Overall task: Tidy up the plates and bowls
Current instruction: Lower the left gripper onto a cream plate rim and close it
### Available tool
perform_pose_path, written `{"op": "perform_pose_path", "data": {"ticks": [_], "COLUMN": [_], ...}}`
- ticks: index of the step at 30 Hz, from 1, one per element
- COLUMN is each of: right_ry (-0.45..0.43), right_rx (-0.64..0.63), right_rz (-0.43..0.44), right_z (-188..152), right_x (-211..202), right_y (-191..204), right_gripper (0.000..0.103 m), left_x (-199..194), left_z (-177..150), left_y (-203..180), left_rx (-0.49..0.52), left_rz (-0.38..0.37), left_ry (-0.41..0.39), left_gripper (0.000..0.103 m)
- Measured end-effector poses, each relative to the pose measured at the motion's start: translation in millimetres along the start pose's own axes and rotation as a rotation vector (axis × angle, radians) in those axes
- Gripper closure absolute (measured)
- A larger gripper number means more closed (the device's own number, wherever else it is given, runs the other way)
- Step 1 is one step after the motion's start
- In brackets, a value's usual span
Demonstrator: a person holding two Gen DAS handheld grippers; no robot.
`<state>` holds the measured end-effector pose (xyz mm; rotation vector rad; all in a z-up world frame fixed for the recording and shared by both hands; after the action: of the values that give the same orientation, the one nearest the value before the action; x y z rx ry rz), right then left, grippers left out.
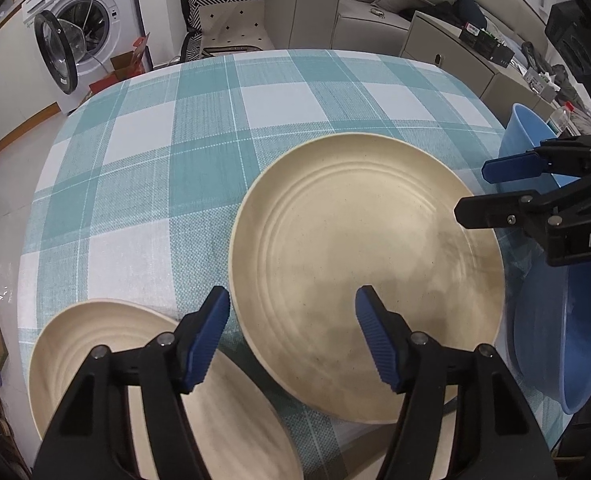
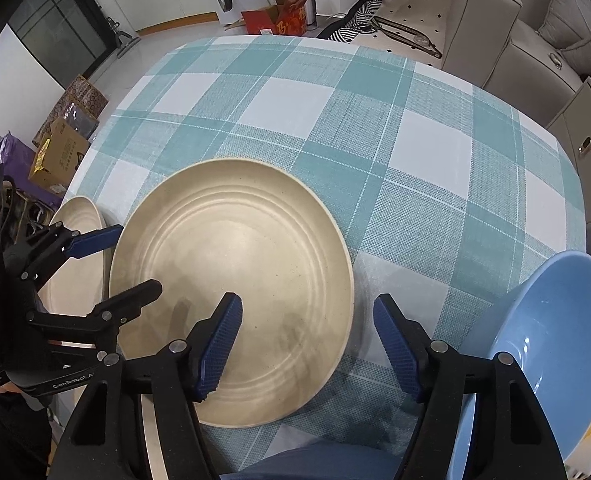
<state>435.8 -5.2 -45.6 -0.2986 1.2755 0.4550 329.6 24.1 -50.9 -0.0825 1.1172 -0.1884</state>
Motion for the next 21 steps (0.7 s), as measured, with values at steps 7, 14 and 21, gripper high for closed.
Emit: {"op": "perform_pose_path", "data": {"ticks": [7,14,21], "right_ry": [0.061,0.111,0.124], "right_rx": [-0.03,-0.067,-0.08], "right_rz": [-0.027,-0.067,-0.081], "right_z": [-2,8,11], "right_x": [7,18,25], "right_y": [5,9,14], "right_gripper": [0.037,0.037,0.041], "left_x": [-1,-4,-4], "left_z": [-5,-7,-7], "left_y": [-1,-4,-4], "left_rx": [-0.005,-0.002,-0.007], "left_rz": [-0.007,-0.006,-0.009], "left_ry": [0.014,0.015,0.01], "left_gripper": [0.038,0.038,0.038]}}
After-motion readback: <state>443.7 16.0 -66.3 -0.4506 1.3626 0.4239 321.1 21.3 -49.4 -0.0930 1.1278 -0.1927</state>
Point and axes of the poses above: each gripper's, at about its wrist camera, not at the fingertips, and x roughly the way its jaws point, y to its left, z to its top, the point moved 5 cm from there along x, roughly the way its jaws point, and after that the axes turned 3 degrees about -z, right-handed, at the moved point
